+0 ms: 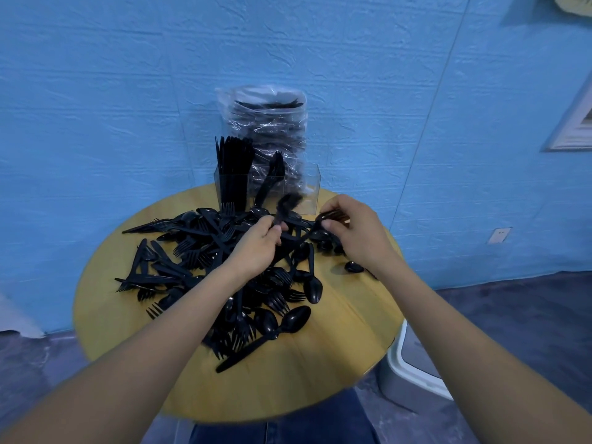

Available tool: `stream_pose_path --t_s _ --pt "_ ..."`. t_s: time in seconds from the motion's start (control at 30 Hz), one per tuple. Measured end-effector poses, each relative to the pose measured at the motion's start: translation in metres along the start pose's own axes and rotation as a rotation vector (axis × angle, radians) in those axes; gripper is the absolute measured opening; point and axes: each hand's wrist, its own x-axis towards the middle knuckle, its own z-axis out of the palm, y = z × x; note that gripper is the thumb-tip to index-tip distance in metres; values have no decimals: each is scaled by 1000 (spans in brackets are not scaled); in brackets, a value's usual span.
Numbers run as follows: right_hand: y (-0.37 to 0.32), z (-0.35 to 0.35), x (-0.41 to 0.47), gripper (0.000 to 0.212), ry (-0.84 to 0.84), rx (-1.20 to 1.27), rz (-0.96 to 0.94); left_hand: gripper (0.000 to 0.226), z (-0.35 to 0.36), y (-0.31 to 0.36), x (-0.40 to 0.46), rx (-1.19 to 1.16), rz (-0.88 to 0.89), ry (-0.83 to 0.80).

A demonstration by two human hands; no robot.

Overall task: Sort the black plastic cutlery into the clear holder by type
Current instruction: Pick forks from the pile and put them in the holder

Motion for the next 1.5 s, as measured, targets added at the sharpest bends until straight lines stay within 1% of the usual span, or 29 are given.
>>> stream_pose_path --t_s 0.13,0.23,0.33,0.4,0.47,0.53,0.63,0.67,0.77,0.83,0.9,1.0,1.1,1.2,1.37,1.5 --pt "-8 17 5 16 76 52 11 25 3 2 -12 -34 40 -137" --pt "-12 32 4 17 117 115 29 29 -1 -1 -21 2 54 -189" --pt "-16 47 2 17 144 124 19 24 -6 -6 -27 -1 61 -167" --pt "-17 53 0 18 166 158 13 24 -12 -11 -30 -12 55 -136" --pt "-15 55 0 24 173 196 35 27 -19 -18 -34 -20 58 -97" --pt "-8 56 -2 25 118 187 79 29 -26 -24 -39 -37 44 -40" --pt "7 63 -12 17 -40 52 111 27 -33 -32 -50 -64 31 49" --pt "10 66 -17 18 -93 -4 106 27 -35 -34 -53 -58 35 75" --pt "15 73 -28 39 -237 -164 64 26 -38 -39 -59 -55 37 144" --pt "14 78 -30 48 -301 -216 38 27 -39 -41 -62 -67 28 161" --pt "14 84 -31 51 -340 -255 40 27 -39 -43 -63 -59 17 160" --pt "14 91 -31 50 -360 -335 34 26 -38 -46 -64 -62 1 164" --pt "14 96 -33 43 -303 -411 -19 25 -37 -48 -64 -79 -7 174" --pt "13 97 -33 33 -195 -396 -69 25 -37 -50 -64 -76 -12 166" --pt "12 83 -29 30 10 -322 -106 25 -37 -52 -63 -86 -2 164" --pt "12 57 -24 28 117 -306 -149 26 -37 -50 -58 -77 9 177"
